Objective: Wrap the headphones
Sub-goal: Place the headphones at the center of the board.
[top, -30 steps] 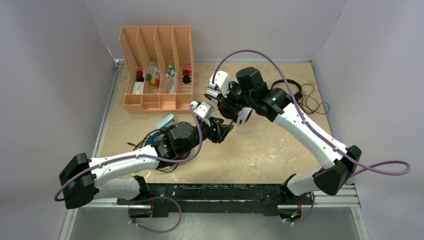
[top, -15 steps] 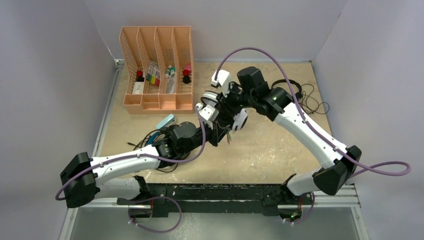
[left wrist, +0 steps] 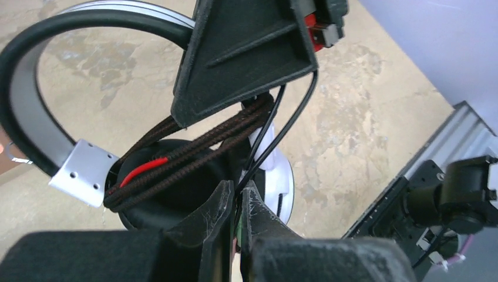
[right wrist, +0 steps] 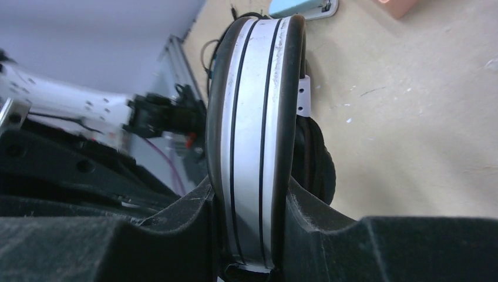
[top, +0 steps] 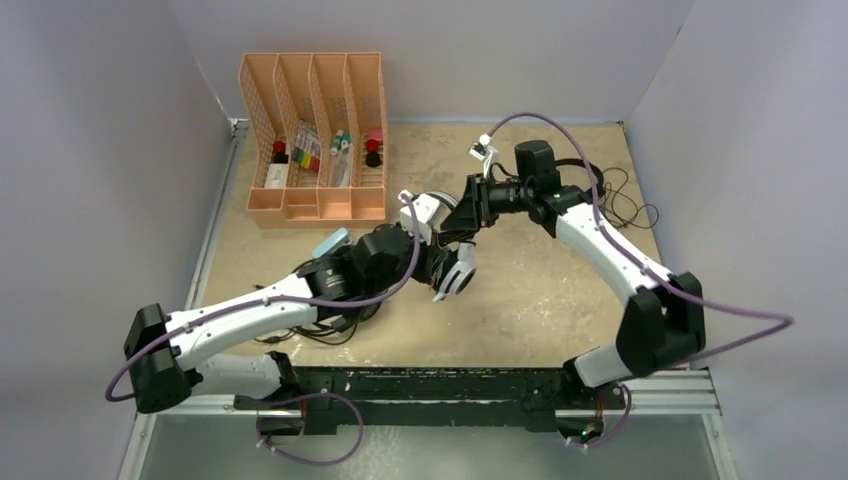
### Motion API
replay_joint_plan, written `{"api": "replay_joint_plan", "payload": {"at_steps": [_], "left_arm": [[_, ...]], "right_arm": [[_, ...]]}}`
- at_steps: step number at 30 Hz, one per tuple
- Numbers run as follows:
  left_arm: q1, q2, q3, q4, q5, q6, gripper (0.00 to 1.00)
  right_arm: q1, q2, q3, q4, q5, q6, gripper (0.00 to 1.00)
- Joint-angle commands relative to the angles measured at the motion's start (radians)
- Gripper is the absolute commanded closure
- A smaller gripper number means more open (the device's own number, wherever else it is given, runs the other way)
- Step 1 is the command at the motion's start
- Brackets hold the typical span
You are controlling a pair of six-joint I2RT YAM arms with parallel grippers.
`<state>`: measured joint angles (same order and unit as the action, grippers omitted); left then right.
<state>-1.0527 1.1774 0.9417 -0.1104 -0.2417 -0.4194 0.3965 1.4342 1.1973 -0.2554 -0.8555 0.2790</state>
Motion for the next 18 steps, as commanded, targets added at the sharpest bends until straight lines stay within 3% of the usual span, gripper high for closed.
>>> {"api": "replay_joint_plan", "payload": {"at_steps": [1,6,9,15,18], "left_arm": [[0.007,0.099,0.126,-0.203,-0.129,-0.024,1.0],[0.108,0.263,0.216,-0.295,-0.074,-0.044,1.0],[0.19,0.304,0.184,-0.245,0.022,-0.064,1.0],[0.213,0.34,0.15,-0.168,0.122,-0.058,1.0],[0.214,0.363,0.152,-0.146,0.149,-0.056,1.0]], "right_arm": [[-0.097,0.11,-0.006,0.303,-0.289,0.32,1.0],[-0.117,0.283,0.045,0.243,-0.277,0.286,1.0],[-0.12,0.349,0.059,0.163,-0.193,0.217,0.9],[-0.119,0.37,0.045,0.103,-0.029,0.15,0.47],[-0.121,0.365,0.048,0.098,0.008,0.154,0.33]]}}
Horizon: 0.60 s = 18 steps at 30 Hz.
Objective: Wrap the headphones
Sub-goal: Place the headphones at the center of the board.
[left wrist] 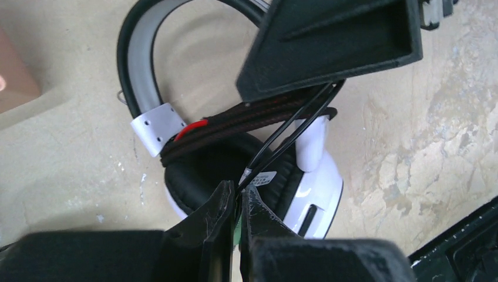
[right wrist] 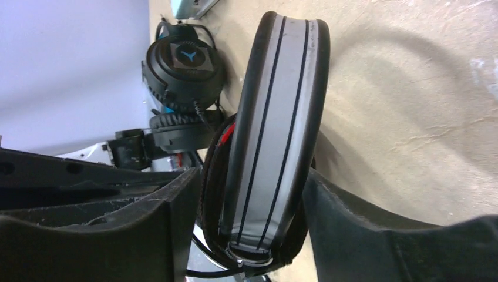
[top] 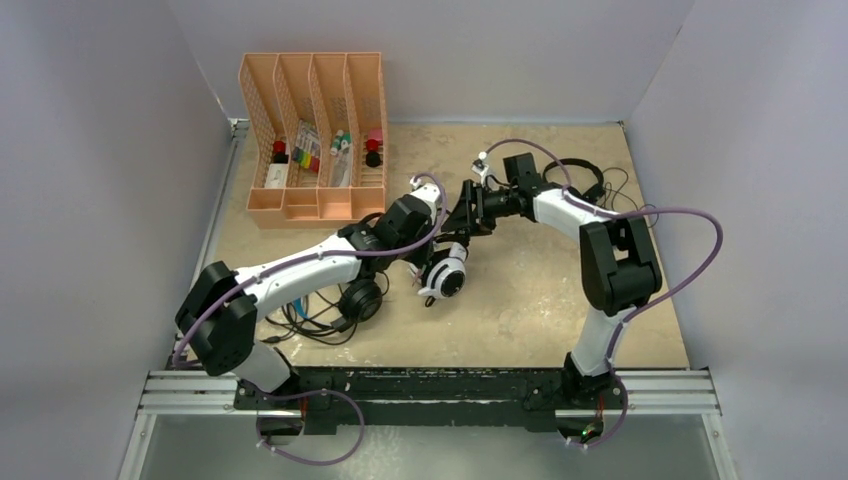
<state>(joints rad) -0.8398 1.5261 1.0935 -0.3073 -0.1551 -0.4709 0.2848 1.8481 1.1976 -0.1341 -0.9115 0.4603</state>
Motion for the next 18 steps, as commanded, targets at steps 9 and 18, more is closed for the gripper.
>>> {"api": "replay_joint_plan", "payload": {"at_steps": [9,18], "left_arm": [[0.013,0.13,0.152,-0.038,0.073,0.131,1.0],[0.015,0.269,0.321,-0.16,-0.018,0.275,1.0]], "right_arm": [[-0.085,-0.077,0.139,-0.173,0.287,-0.107,0.06],[-0.154,-0.156,0.11,-0.252,0.396,-0.193,0.03]]}}
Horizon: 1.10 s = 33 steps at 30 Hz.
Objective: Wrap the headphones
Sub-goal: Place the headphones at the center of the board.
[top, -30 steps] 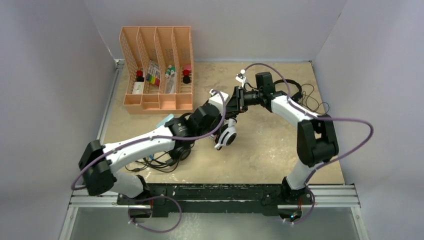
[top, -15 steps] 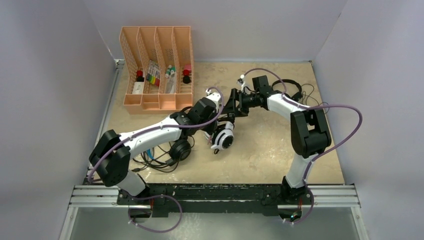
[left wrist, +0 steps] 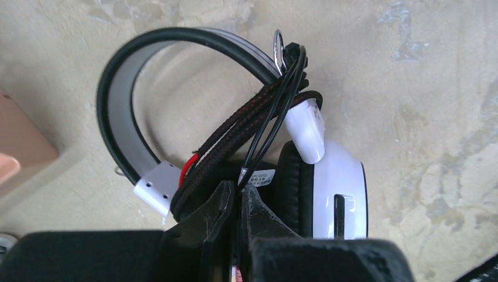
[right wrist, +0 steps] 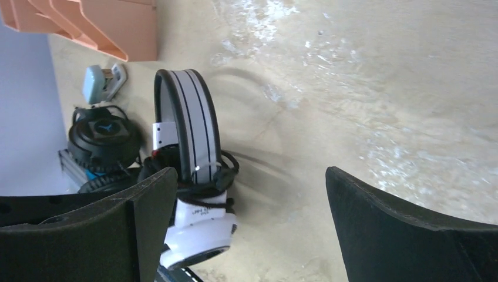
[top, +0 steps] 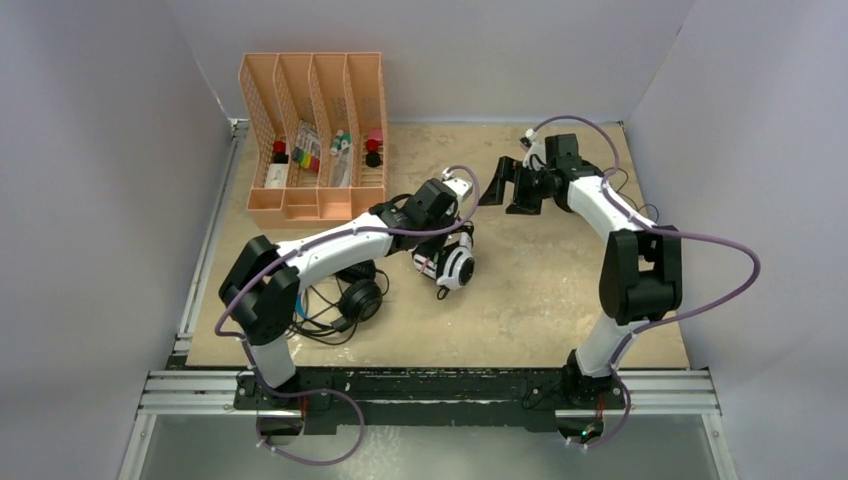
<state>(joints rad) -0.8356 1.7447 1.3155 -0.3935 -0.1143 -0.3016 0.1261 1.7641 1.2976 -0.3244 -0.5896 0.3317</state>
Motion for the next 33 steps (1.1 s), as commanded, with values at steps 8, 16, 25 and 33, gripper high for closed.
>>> {"api": "replay_joint_plan", "payload": {"at_steps": [8,16,25,33], "left_arm": [[0.013,0.205,0.211,-0.146,-0.095,0.181,1.0],[0.016,0.267,0.226,-0.162,-0.047,0.165,1.0],[0.027,0.189,0.279,-0.202,-0.165,0.125,0.78],[0.028,0.188,0.336,-0.261,-0.185,0.126,0.65]], "right_arm": [[0.004,-0.155,-0.087,-0.024,0.082,-0.084,0.02],[0.005,-0.192,-0.109,-0.063,0.114,-0.106,0.01],[0.005,-0.218,-0.111,-0.068,0.093,-0.114,0.01],[0.004,-0.234,-0.131,-0.068,0.09,-0.122,0.01]]}}
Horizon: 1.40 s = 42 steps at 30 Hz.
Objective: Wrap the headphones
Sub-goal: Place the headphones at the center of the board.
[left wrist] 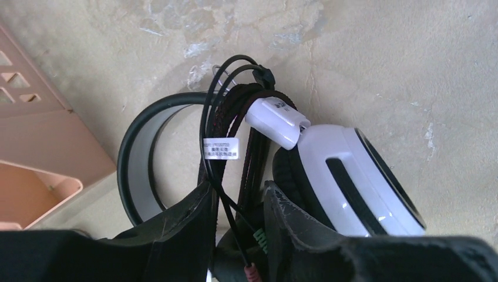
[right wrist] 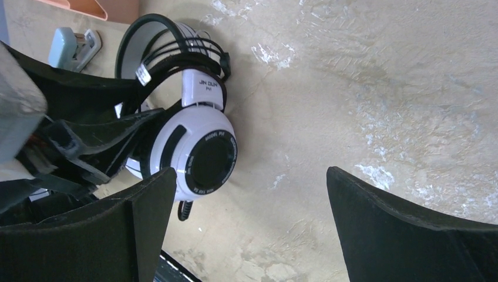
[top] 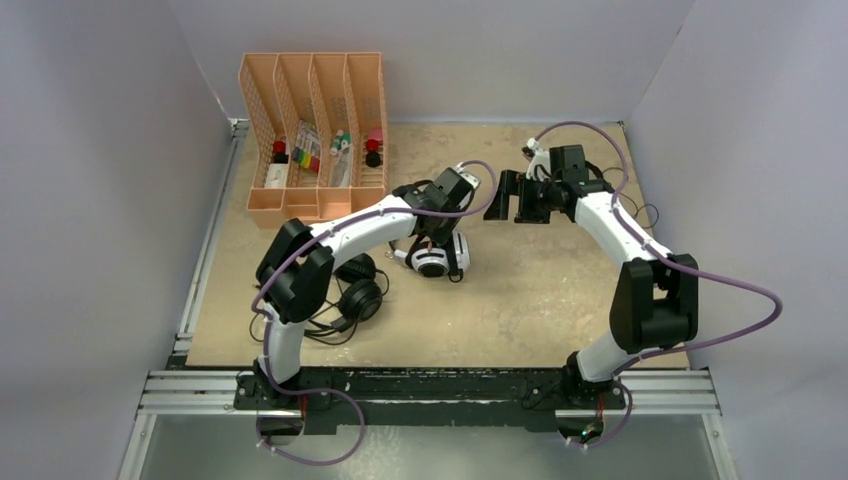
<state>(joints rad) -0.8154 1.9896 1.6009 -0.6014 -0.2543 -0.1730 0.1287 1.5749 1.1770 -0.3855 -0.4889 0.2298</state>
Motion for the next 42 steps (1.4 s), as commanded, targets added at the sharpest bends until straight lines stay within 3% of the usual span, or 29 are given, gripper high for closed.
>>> {"api": "replay_joint_plan", "payload": {"at_steps": [1,15,23,33,37,42], "left_arm": [[0.008,-0.063,0.049,-0.054,-0.049,-0.001,0.63],[0.061,-0.08,0.035,-0.134,-0.068,0.002,0.6],[0.076,-0.161,-0.041,-0.076,0.032,-0.031,0.56],[0.109,-0.286,-0.042,-0.079,0.033,-0.119,0.41],[0.132,-0.392,-0.133,-0.035,0.013,-0.187,0.32],[0.146,-0.574,-0.294,0.036,0.02,-0.287,0.29]], "right_arm": [[0.002,-0.046,-0.013,-0.006,-0.012,-0.02,0.01],[0.002,-0.067,-0.023,0.002,-0.014,-0.026,0.01],[0.002,-0.066,-0.041,0.032,-0.012,-0.021,0.01],[0.01,-0.079,-0.056,0.054,-0.015,-0.038,0.02],[0.058,-0.086,-0.06,0.092,-0.019,-0.022,0.02],[0.21,-0.046,-0.044,0.114,0.059,-0.014,0.03]]}}
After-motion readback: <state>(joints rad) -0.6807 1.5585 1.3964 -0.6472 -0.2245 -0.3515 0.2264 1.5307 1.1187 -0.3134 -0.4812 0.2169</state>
